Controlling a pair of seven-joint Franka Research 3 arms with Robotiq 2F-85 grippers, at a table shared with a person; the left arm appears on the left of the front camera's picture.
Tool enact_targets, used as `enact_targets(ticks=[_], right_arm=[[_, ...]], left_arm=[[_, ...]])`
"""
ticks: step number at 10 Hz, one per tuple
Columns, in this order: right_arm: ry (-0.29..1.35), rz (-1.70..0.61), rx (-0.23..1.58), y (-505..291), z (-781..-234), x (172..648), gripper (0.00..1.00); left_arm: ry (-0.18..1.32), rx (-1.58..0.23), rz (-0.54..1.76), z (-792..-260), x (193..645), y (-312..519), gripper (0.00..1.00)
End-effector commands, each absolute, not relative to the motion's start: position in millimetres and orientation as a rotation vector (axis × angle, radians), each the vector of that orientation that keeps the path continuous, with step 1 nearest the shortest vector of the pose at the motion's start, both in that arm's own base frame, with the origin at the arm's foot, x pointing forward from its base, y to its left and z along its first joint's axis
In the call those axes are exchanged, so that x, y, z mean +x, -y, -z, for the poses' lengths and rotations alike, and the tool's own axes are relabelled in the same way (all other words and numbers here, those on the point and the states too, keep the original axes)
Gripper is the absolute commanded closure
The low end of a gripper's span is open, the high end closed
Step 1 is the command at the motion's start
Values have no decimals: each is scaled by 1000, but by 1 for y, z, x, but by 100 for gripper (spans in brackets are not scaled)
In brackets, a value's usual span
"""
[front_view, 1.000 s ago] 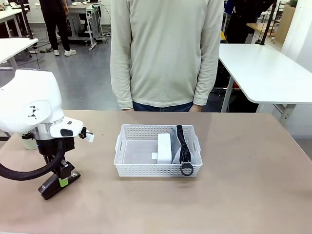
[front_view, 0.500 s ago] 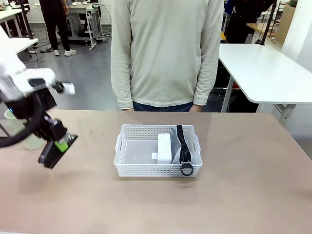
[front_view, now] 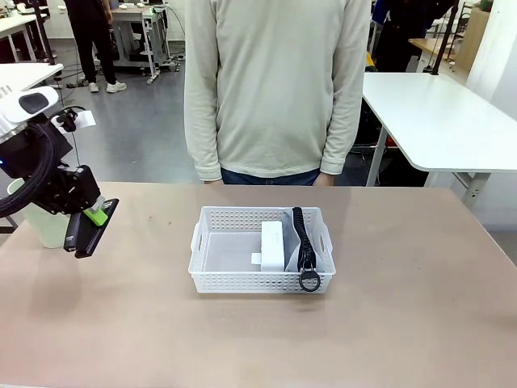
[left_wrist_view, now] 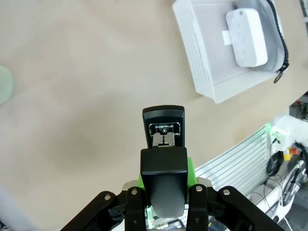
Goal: Efficiently arrange items inside the basket to fit them all.
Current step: Pick up the Stapler and place it inside the Organizing basket.
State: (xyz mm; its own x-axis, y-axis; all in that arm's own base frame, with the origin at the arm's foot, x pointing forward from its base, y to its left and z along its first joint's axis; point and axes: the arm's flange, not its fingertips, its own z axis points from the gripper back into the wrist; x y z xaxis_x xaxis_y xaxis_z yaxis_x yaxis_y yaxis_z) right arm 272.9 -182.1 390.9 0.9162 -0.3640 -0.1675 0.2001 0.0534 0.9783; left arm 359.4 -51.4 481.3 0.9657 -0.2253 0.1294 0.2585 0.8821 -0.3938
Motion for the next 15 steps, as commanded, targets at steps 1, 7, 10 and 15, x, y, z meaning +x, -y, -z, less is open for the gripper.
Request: enact_targets(ticks=[1,7,10,15], right_arm=[[159,412,1471,183,-393,272,0],[159,412,1471,183,-393,272,0],[159,412,1471,183,-393,272,0],[159,412,1471,183,-393,272,0]], left_arm=[[91,-401,301,-488,354,59,100],[206,-401,478,-539,358,146,68],[140,-306,734,-522,396,251,68],[180,5,828,-453,444,324,68]])
